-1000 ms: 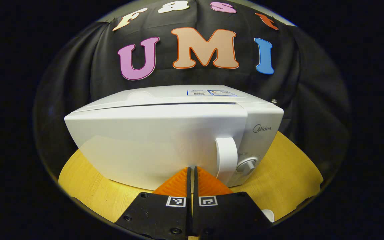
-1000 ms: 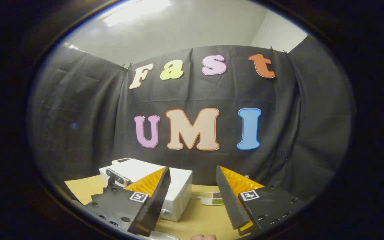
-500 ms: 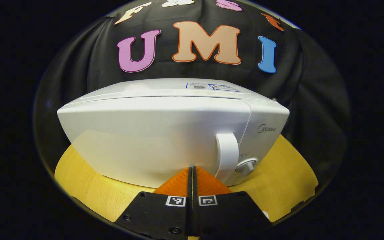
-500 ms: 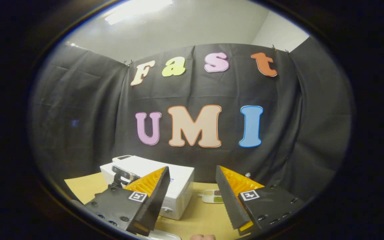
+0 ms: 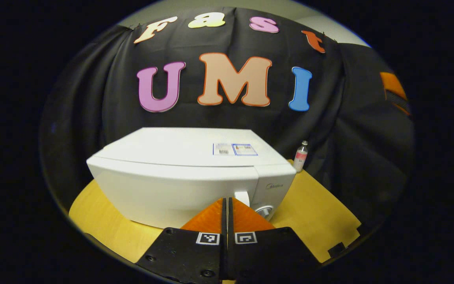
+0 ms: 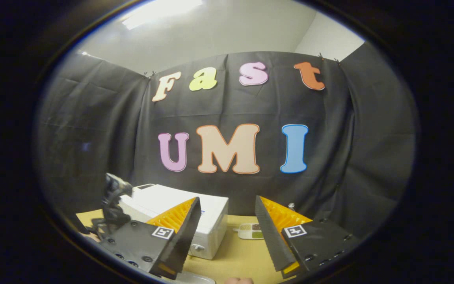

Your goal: Open the microwave oven with the left hand, put the food in, and close the microwave oven.

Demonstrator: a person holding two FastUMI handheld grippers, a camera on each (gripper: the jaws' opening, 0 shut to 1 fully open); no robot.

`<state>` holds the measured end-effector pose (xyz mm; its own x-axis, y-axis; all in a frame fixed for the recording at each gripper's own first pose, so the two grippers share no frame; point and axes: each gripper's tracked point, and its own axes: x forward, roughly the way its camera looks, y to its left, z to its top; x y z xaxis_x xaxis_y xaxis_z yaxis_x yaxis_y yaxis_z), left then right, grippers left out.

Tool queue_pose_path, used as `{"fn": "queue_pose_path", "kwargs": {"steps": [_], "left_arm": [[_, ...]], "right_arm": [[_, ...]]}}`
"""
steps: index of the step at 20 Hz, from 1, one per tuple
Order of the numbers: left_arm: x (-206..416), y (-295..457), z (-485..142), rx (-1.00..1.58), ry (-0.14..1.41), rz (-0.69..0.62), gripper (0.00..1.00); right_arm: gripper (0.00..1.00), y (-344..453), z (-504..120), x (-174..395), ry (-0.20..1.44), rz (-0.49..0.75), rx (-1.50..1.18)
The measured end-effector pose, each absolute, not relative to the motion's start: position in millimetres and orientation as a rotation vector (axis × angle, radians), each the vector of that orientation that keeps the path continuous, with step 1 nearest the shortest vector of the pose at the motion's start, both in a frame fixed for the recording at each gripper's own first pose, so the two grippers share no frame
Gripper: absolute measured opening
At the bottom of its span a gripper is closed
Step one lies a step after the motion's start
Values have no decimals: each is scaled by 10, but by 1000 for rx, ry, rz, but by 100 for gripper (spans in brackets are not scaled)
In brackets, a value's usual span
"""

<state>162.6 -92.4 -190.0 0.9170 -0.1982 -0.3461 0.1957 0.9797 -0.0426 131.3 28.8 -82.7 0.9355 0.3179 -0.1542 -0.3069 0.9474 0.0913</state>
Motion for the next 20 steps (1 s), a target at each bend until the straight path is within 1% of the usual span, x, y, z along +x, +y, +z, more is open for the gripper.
{"fn": "queue_pose_path", "kwargs": {"steps": [4,5,7,9,11,15,18,20], "left_arm": [[1293,-832,-937,1,194,-201,0],[1225,-752,-661,24,130,-182,0],[1035,-737,-164,58,14,-198,0],[917,-698,46,92,-23,-203,0],[865,-660,72,108,-20,-196,0],[804,-416,8,120,8,-93,96],[783,-321,-81,39,56,-62,96],[764,-191,-118,44,75,-42,97]], "right_arm": [[82,336,-858,1286,178,322,73],[82,361,-857,1272,181,325,73],[82,405,-835,1248,181,325,87],[82,445,-771,1245,169,323,100],[82,483,-755,1206,162,327,94],[82,558,-681,1090,143,338,81],[82,594,-630,996,137,348,72],[82,627,-620,968,142,350,85]]}}
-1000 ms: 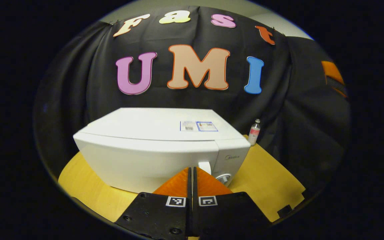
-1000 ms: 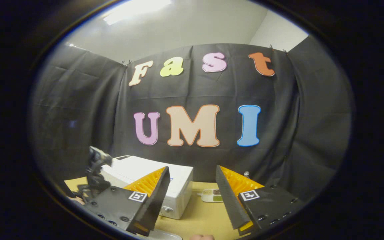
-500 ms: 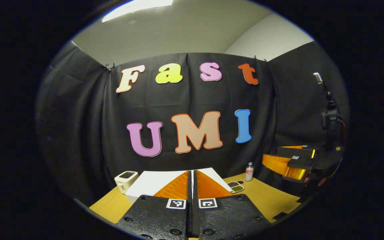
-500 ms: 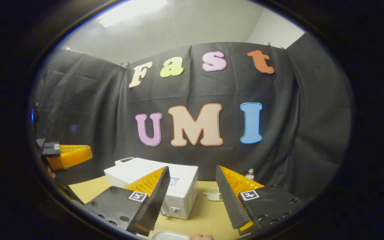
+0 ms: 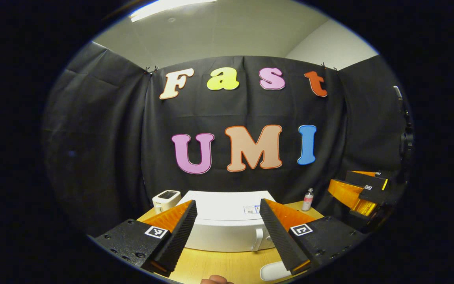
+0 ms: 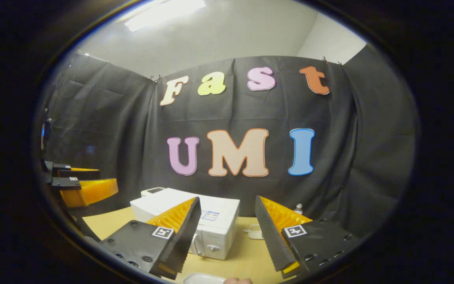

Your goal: Open the microwave oven with the left hand, put the food in, and close the microwave oven.

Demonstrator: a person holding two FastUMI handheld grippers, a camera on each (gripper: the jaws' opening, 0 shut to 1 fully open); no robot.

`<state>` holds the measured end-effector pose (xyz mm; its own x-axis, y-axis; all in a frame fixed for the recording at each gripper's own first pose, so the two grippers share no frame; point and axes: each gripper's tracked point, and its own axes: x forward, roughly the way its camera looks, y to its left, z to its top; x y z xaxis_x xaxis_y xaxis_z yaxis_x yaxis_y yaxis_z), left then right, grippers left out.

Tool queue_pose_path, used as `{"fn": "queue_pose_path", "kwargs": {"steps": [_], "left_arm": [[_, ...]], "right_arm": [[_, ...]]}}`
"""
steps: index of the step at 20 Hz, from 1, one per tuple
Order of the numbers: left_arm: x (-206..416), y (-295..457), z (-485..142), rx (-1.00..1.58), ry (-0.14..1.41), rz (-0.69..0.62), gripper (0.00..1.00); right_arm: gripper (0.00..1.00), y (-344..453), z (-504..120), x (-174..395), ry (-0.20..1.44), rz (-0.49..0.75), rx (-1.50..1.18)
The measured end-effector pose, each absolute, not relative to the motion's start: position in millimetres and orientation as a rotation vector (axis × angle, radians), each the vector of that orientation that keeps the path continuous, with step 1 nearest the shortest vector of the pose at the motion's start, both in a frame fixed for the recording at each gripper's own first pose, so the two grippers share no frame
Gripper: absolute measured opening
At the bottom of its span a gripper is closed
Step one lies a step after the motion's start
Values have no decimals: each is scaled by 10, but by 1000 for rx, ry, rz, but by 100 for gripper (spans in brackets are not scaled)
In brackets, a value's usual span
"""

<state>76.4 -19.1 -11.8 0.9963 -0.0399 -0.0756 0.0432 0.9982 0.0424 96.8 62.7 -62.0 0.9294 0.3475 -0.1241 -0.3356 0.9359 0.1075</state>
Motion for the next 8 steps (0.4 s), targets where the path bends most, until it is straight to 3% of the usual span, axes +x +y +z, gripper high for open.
{"fn": "queue_pose_path", "kwargs": {"steps": [2,8], "left_arm": [[746,-119,-95,76,68,-29,100],[719,-148,11,102,32,-55,97]], "right_arm": [[82,652,-637,935,153,354,84],[82,702,-618,887,166,346,93]]}}
